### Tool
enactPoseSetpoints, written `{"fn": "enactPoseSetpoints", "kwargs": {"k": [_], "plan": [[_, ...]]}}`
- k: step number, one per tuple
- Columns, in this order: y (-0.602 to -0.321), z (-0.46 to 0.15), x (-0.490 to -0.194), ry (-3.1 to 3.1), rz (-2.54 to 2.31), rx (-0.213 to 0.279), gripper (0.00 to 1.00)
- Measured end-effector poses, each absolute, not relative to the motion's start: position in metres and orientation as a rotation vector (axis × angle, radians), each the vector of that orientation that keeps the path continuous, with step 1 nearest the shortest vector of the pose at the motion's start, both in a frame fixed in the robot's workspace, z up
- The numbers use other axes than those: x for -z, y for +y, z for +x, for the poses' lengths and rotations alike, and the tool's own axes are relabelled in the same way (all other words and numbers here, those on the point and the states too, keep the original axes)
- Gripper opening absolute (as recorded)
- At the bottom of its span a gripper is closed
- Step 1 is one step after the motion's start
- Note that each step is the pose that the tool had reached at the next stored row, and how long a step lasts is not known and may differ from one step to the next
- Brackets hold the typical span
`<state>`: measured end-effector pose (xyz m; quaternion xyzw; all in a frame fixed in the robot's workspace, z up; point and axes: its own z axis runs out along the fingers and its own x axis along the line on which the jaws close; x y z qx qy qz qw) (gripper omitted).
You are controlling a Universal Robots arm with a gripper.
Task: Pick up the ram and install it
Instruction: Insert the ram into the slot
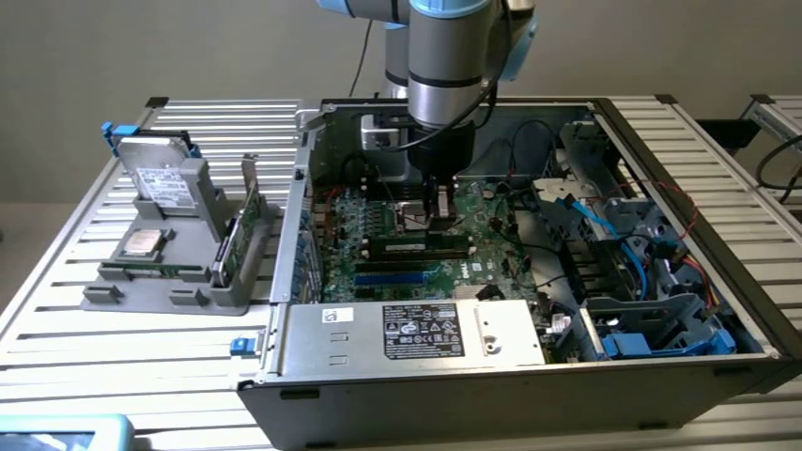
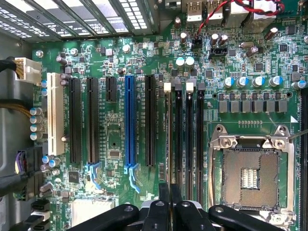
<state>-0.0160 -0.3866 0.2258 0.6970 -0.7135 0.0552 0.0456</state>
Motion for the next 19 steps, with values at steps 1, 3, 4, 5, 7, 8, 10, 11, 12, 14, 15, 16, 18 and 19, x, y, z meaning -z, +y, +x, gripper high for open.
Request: {"fn": "enactPoseSetpoints", "kwargs": {"k": [1, 3, 4, 5, 7, 8, 10, 11, 12, 14, 15, 16, 18, 19], "plan": [[-0.3866, -0.0160, -0.2257, -2.179, 2.128, -0.168, 0.12], [-0.3867, -0.0160, -0.2255, -2.179, 2.128, -0.169, 0.12], [-0.3867, -0.0160, -0.2254, -2.179, 2.128, -0.169, 0.12], [-0.3867, -0.0160, -0.2254, -2.179, 2.128, -0.169, 0.12], [-0.3866, -0.0160, -0.2254, -2.179, 2.128, -0.168, 0.12], [-0.3866, -0.0161, -0.2254, -2.179, 2.128, -0.169, 0.12], [-0.3866, -0.0161, -0.2253, -2.179, 2.128, -0.169, 0.12], [-0.3866, -0.0162, -0.2254, -2.179, 2.128, -0.169, 0.12], [-0.3866, -0.0163, -0.2253, -2.179, 2.129, -0.169, 0.12], [-0.3866, -0.0164, -0.2253, -2.179, 2.129, -0.170, 0.12], [-0.3866, -0.0164, -0.2253, -2.179, 2.129, -0.170, 0.12], [-0.3866, -0.0164, -0.2254, -2.180, 2.129, -0.170, 0.12], [-0.3866, -0.0164, -0.2254, -2.180, 2.129, -0.171, 0.12], [-0.3866, -0.0165, -0.2253, -2.180, 2.129, -0.171, 0.12]]}}
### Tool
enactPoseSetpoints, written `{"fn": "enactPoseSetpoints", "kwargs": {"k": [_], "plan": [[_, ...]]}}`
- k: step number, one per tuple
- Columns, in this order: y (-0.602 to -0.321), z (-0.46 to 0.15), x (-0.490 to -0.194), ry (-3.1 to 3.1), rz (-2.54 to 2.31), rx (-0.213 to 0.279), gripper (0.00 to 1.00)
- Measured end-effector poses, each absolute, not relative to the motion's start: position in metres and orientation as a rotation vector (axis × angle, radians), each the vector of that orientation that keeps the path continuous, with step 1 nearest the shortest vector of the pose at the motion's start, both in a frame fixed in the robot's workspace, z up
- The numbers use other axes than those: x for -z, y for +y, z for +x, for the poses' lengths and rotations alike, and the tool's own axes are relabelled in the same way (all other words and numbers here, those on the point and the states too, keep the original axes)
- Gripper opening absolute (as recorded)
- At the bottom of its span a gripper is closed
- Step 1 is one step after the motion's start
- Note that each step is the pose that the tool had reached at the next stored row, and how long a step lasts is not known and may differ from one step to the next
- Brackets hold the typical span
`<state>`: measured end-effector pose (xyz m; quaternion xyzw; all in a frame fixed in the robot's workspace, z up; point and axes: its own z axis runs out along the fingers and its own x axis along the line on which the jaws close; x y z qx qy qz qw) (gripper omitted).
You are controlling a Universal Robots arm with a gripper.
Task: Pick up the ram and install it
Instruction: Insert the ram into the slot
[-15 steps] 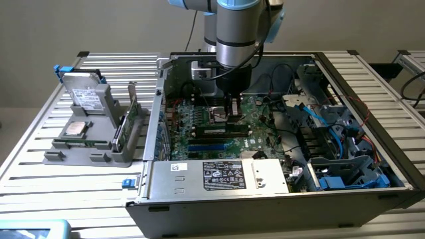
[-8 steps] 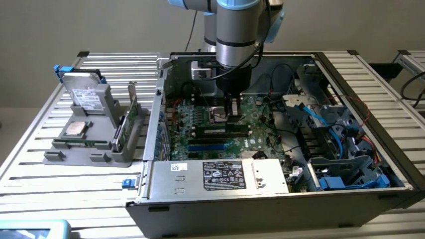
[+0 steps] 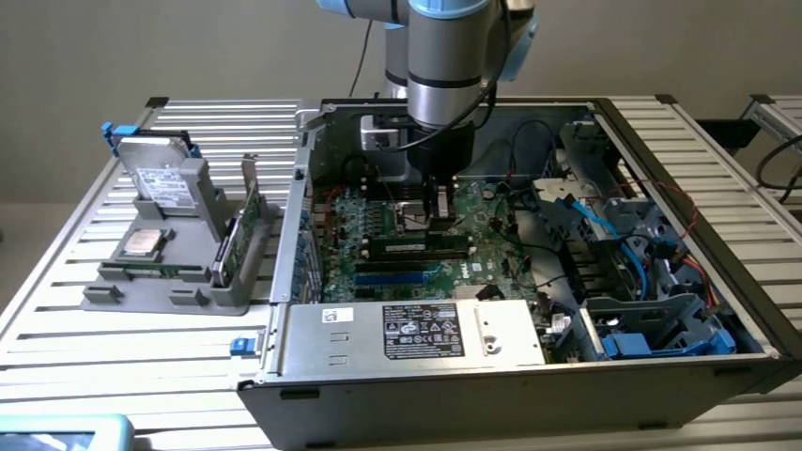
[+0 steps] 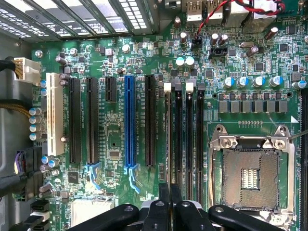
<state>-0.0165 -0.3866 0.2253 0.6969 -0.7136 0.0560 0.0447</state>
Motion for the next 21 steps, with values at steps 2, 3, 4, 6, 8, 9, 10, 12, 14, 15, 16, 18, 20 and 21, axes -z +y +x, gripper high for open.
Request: {"fn": "enactPoseSetpoints", "kwargs": {"k": [2, 3, 4, 6, 8, 9, 10, 12, 14, 15, 16, 18, 20, 21], "plan": [[-0.3866, -0.0165, -0.2253, -2.181, 2.130, -0.172, 0.12], [-0.3866, -0.0165, -0.2253, -2.181, 2.130, -0.173, 0.12], [-0.3866, -0.0166, -0.2253, -2.181, 2.130, -0.173, 0.12], [-0.3865, -0.0166, -0.2253, -2.181, 2.131, -0.174, 0.12], [-0.3865, -0.0166, -0.2253, -2.181, 2.131, -0.175, 0.12], [-0.3866, -0.0168, -0.2253, -2.181, 2.131, -0.175, 0.12], [-0.3865, -0.0171, -0.2253, -2.182, 2.131, -0.175, 0.12], [-0.3865, -0.0177, -0.2253, -2.182, 2.131, -0.175, 0.12], [-0.3866, -0.0179, -0.2254, -2.181, 2.131, -0.175, 0.12], [-0.3866, -0.0180, -0.2254, -2.181, 2.131, -0.175, 0.12], [-0.3866, -0.0181, -0.2254, -2.181, 2.131, -0.175, 0.12], [-0.3866, -0.0182, -0.2253, -2.181, 2.131, -0.175, 0.12], [-0.3866, -0.0182, -0.2250, -2.181, 2.131, -0.175, 0.12], [-0.3866, -0.0183, -0.2250, -2.181, 2.131, -0.175, 0.12]]}}
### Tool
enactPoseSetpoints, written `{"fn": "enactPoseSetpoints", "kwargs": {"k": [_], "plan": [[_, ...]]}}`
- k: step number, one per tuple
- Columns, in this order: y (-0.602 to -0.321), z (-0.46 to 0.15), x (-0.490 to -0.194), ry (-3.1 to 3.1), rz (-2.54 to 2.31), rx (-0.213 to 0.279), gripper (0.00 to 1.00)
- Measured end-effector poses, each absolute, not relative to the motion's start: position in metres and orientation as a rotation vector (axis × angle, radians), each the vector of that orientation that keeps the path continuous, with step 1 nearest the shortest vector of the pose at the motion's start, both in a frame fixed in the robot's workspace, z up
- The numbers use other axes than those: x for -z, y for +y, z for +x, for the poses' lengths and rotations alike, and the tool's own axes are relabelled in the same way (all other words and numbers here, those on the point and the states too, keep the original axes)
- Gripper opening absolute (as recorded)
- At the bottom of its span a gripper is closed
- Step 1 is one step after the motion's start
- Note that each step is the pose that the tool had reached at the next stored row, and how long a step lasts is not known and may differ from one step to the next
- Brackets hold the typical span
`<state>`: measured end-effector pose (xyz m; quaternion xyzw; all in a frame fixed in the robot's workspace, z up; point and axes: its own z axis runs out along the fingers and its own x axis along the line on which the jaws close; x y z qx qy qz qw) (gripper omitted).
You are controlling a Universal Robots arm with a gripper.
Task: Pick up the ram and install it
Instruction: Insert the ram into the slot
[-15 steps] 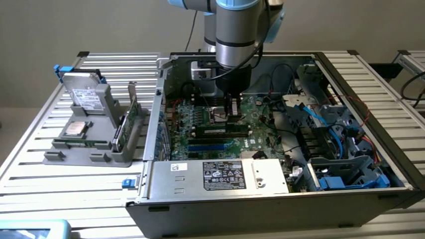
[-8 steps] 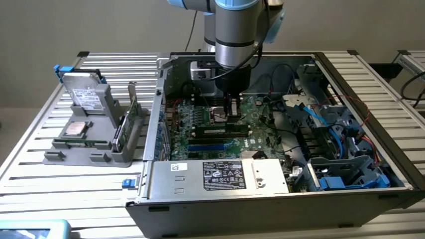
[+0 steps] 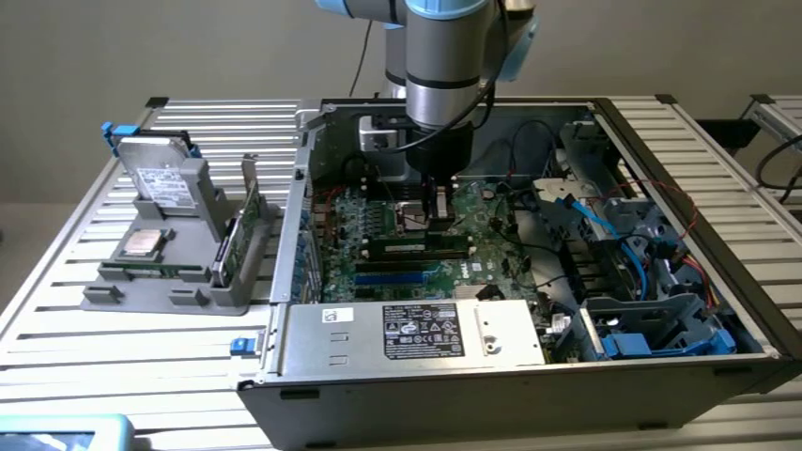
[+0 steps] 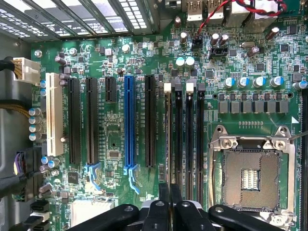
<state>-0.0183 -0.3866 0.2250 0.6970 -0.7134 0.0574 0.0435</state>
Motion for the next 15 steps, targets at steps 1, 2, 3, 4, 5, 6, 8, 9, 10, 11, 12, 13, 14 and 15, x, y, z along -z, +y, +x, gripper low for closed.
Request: {"fn": "enactPoseSetpoints", "kwargs": {"k": [1, 2, 3, 4, 5, 6, 8, 9, 10, 11, 12, 13, 14, 15], "plan": [[-0.3866, -0.0183, -0.2250, -2.181, 2.131, -0.175, 0.12], [-0.3866, -0.0184, -0.2249, -2.181, 2.131, -0.175, 0.12], [-0.3866, -0.0184, -0.2249, -2.181, 2.131, -0.175, 0.12], [-0.3866, -0.0184, -0.2248, -2.181, 2.131, -0.175, 0.12], [-0.3866, -0.0184, -0.2249, -2.181, 2.131, -0.175, 0.12], [-0.3866, -0.0185, -0.2248, -2.181, 2.131, -0.175, 0.12], [-0.3866, -0.0185, -0.2248, -2.182, 2.131, -0.175, 0.12], [-0.3866, -0.0185, -0.2248, -2.182, 2.131, -0.175, 0.12], [-0.3866, -0.0185, -0.2249, -2.182, 2.131, -0.175, 0.12], [-0.3865, -0.0185, -0.2250, -2.182, 2.131, -0.175, 0.12], [-0.3865, -0.0185, -0.2250, -2.182, 2.131, -0.175, 0.12], [-0.3866, -0.0185, -0.2253, -2.182, 2.131, -0.175, 0.12], [-0.3866, -0.0185, -0.2254, -2.182, 2.131, -0.175, 0.12], [-0.3866, -0.0185, -0.2254, -2.182, 2.131, -0.176, 0.12]]}}
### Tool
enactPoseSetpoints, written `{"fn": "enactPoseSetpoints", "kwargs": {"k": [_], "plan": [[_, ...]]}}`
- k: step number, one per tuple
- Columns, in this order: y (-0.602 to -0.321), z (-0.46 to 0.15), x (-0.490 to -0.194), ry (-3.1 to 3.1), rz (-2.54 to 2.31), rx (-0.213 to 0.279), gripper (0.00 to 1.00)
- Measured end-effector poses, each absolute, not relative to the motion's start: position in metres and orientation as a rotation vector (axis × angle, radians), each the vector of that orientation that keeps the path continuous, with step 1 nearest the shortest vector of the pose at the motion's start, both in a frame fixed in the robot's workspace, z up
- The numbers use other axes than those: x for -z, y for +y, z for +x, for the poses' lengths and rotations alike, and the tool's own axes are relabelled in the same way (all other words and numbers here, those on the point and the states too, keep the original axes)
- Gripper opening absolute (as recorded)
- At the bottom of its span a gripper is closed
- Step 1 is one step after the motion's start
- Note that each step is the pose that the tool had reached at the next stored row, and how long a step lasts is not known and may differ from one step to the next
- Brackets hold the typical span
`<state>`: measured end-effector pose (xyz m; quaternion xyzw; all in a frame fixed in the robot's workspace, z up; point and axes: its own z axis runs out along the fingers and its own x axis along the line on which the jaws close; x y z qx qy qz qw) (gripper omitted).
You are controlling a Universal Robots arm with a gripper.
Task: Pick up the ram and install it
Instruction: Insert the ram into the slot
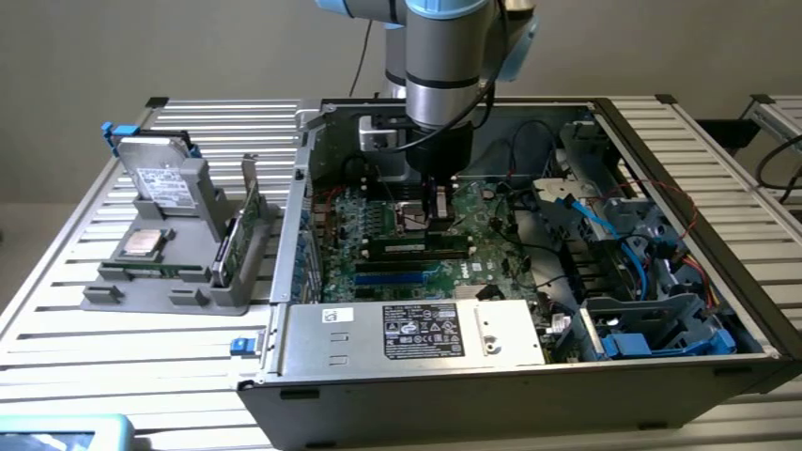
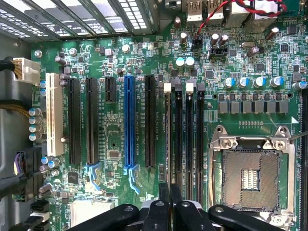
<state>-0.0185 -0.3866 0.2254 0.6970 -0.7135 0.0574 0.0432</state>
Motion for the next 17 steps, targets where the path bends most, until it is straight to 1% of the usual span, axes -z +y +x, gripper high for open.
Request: {"fn": "enactPoseSetpoints", "kwargs": {"k": [17], "plan": [[-0.3868, -0.0188, -0.2268, -2.179, 2.129, -0.183, 0.12]]}}
